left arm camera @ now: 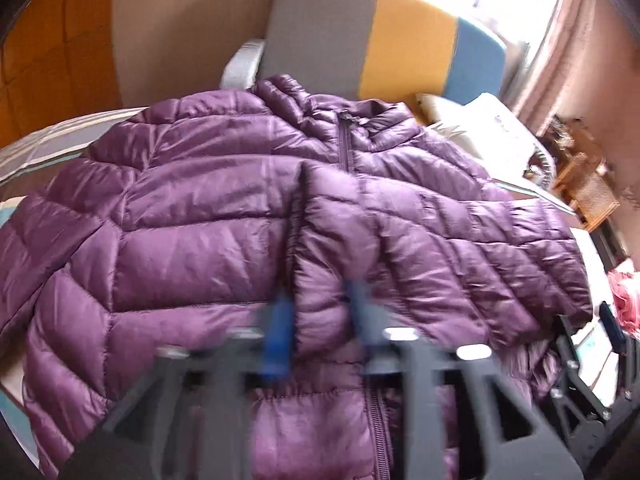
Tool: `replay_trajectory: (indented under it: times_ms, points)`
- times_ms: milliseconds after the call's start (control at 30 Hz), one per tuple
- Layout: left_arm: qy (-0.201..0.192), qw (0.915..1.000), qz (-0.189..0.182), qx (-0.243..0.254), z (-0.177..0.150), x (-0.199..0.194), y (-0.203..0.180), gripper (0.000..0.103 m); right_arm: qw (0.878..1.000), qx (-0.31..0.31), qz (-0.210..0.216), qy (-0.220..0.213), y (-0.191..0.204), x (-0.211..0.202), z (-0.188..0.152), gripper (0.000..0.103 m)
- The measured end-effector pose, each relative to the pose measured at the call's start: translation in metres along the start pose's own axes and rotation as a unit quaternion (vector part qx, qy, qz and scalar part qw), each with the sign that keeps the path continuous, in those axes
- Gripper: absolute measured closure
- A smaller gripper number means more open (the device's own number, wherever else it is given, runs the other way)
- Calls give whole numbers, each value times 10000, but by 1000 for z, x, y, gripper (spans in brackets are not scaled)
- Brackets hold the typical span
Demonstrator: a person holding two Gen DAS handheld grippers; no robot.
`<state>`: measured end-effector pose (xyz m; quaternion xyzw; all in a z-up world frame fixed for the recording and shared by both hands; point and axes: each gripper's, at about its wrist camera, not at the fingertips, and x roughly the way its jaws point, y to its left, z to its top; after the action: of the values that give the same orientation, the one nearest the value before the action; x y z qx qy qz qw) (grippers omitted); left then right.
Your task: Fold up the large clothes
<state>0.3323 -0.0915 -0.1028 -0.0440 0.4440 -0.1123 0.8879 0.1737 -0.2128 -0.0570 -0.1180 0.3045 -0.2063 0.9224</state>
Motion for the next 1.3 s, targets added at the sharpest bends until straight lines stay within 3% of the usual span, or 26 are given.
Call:
replay_trajectory:
  times_ms: [167,300,433,567,633,800,1067,1100,1133,1167,1200,1300]
  points:
    - [-342,9989,306,-86,0,-18,20,94,9985,-198,427,-270,7,-13,-1,33]
    - [-318,9978,469,-340,-9,-20,53,94,9973,219,620,-322,-11,-20,-1,34]
    - [-350,9975,374,-488,-20,-18,67,94,9899,1070,884,291,-41,14,5,70]
    - [-411,9972,325,-531,-24,-18,70,94,9799,1553,1103,588,-55,46,13,74]
    - [-387,9972,289,-566,-25,-17,71,93,9772,1590,1195,749,-55,63,18,83]
    - [-339,9973,318,-560,-26,-12,70,89,9670,1706,1275,1400,-48,105,10,83]
    - [-348,9975,255,-562,-27,-11,70,86,9676,1698,1257,1380,-45,106,6,83]
    - [-369,9973,223,-599,-27,-14,72,74,9669,1720,1282,1381,-47,105,7,83]
    - [-388,9969,206,-653,-27,-18,74,43,9659,1758,1305,1378,-51,103,8,83]
    - [-481,9956,246,-769,-28,-27,77,31,9655,1806,1304,1349,-55,99,10,83]
    - [-655,9938,311,-845,-30,-38,79,27,9654,1873,1323,1239,-60,90,11,83]
    - [-1096,9878,535,-966,-32,-66,81,31,9648,1929,1529,922,-64,63,13,83]
